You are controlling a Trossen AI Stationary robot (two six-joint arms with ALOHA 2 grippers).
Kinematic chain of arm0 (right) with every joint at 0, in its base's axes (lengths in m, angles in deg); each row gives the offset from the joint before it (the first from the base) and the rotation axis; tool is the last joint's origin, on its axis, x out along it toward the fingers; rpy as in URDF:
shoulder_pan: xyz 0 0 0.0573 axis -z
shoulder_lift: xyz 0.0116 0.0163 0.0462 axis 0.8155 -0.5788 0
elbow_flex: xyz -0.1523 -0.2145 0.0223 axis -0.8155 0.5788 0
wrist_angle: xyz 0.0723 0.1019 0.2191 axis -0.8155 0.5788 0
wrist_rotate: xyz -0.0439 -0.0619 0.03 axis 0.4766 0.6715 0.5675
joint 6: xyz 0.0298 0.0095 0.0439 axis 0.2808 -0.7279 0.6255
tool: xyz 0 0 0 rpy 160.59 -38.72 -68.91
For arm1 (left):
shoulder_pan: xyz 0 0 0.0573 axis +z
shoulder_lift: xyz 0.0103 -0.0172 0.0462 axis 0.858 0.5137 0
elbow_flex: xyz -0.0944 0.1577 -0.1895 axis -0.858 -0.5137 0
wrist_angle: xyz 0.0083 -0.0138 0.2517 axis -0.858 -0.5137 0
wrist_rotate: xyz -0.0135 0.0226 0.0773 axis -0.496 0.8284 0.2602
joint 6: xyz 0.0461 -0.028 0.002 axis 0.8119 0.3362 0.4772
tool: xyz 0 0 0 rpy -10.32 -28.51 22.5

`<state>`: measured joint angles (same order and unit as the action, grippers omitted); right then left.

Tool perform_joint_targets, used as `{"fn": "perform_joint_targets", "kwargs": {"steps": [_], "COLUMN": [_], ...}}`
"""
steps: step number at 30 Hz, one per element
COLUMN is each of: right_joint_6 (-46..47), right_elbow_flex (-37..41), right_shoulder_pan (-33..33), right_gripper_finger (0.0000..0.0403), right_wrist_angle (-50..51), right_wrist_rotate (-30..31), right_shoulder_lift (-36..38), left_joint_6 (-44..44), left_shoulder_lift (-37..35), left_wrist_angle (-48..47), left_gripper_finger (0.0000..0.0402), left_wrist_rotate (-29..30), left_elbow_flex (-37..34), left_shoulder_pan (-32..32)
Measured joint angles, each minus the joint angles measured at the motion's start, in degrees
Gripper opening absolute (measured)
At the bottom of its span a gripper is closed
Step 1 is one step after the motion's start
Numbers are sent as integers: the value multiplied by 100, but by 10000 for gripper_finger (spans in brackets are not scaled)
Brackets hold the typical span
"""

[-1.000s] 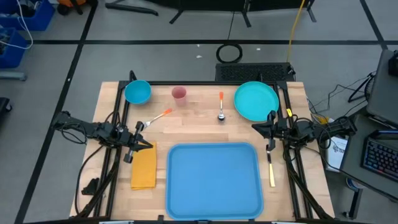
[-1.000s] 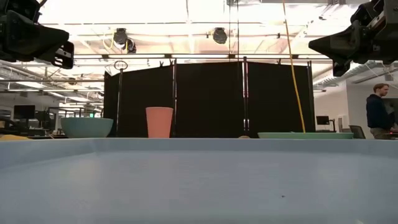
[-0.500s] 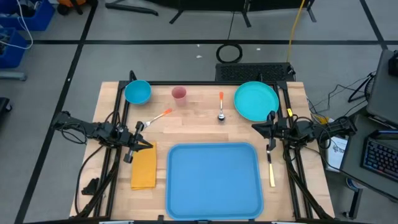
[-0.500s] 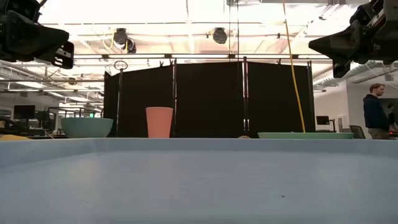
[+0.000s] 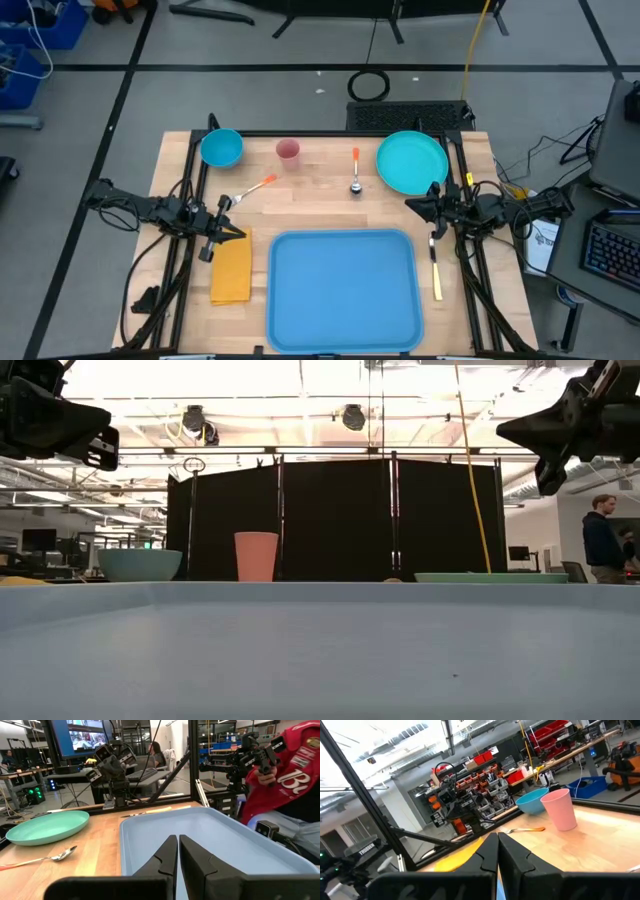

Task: Set up tray
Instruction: Put the light blue plate on the blue serving tray

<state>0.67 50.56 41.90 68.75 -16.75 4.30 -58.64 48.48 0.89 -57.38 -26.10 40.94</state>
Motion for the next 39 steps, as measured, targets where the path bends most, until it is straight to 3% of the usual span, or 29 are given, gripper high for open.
{"fn": "perform_joint_targets", "kwargs": {"steps": [12,18,24,39], "right_joint_6": [461,127,170,-747], "right_elbow_flex": [1,1,1,0], "right_shoulder_pan": [0,0,-2,0], "right_gripper_finger": [0,0,0,0], "right_wrist_angle": [-75,-72,-36,-30], "right_wrist_rotate": [2,-27,-457,-151], "right_shoulder_lift": [-2,-11,-15,-20], "left_joint_6": [0,0,0,0], "left_shoulder_lift": [0,2,1,1], "left_wrist_angle": [0,0,0,-2], "left_gripper_finger": [21,21,21,21], "left_wrist_rotate": [-2,-2,-2,0], "left_elbow_flex": [2,0,0,1], "left_shoulder_pan": [2,2,1,1]}}
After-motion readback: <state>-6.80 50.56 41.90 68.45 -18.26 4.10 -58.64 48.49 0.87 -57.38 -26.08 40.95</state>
